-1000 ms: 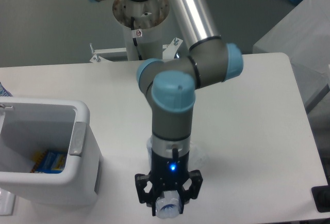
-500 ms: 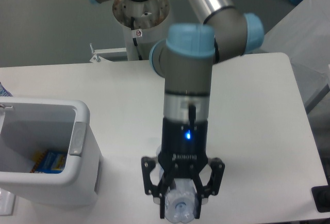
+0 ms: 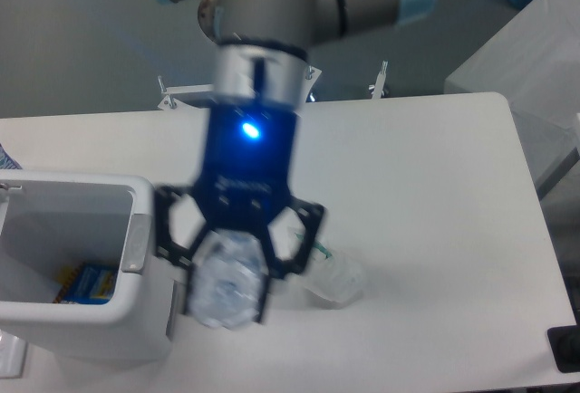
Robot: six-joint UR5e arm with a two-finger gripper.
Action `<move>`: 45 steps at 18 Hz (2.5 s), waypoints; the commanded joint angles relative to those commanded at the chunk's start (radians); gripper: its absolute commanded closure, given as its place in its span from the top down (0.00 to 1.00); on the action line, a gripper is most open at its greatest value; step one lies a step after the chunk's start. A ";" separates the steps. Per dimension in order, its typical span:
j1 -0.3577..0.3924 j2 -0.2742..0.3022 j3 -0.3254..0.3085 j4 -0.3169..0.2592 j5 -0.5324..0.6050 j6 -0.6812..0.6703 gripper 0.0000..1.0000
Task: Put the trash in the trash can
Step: 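Carry the held bottle over the white bin, then open the gripper to drop the bottle into the bin, then move the gripper over the clear plastic bag and lower onto it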
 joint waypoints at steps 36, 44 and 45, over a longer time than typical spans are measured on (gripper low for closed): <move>0.067 0.025 -0.265 -0.011 0.006 -0.061 1.00; 0.244 0.000 -0.416 -0.011 0.009 0.001 1.00; 0.259 -0.003 -0.440 -0.011 0.011 0.014 1.00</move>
